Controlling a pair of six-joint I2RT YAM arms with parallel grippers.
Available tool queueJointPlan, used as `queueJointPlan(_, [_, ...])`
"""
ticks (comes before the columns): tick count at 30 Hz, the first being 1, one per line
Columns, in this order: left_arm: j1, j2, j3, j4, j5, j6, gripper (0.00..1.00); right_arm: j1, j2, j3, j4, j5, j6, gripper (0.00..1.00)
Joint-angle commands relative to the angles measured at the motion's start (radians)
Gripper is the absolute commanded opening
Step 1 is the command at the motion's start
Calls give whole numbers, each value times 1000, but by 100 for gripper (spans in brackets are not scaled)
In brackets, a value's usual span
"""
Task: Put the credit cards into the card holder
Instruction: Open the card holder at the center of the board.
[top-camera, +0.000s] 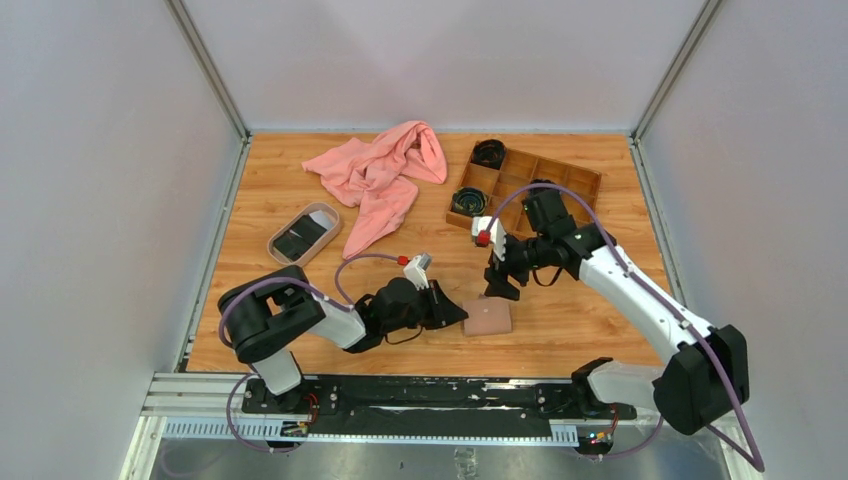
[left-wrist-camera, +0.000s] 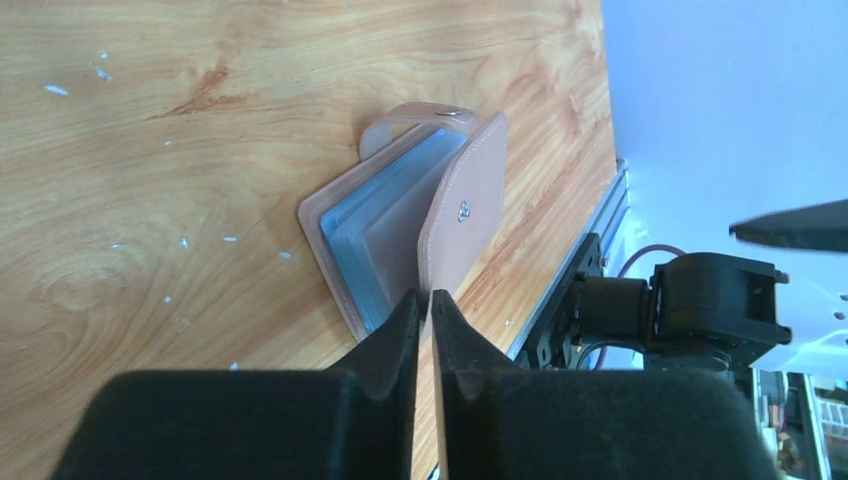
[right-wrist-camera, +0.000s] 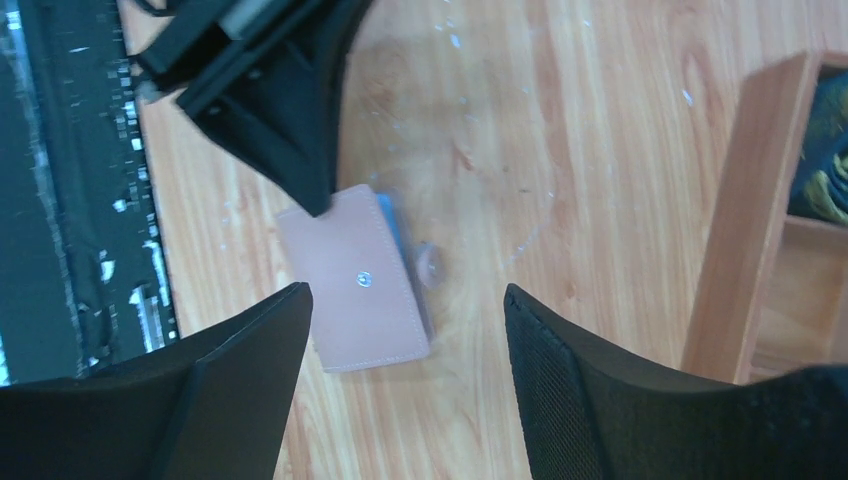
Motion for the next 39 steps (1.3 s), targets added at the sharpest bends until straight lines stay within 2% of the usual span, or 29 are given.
queueJointPlan(1, [-13, -61, -1, -8, -23, 50, 12, -18, -50, -12, -130, -153, -112, 74])
queueJointPlan(13, [-14, -347, 43, -395, -118, 237, 50, -60, -118, -12, -159, -191, -119, 74])
queueJointPlan(21, [-14, -524, 129, -658, -202, 446, 65, -129, -211, -35, -166, -242, -107, 75])
queueJointPlan(24, [-13, -580, 166, -714, -218, 546, 78, -147, -241, -57, -157, -266, -119, 75])
queueJointPlan(28, [11, -622, 224, -795, -213, 683, 99, -158, -253, -74, -146, -262, -127, 75])
queueJointPlan(31, [43, -615, 300, -921, -214, 749, 100, -169, -246, -74, -141, -241, -114, 75])
queueJointPlan(36, [52, -453, 507, -1233, -230, 844, 100, -195, -213, -67, -102, -148, -49, 75])
queueJointPlan(39, [46, -342, 580, -1270, -195, 897, 95, -218, -195, -54, -97, -112, -18, 75])
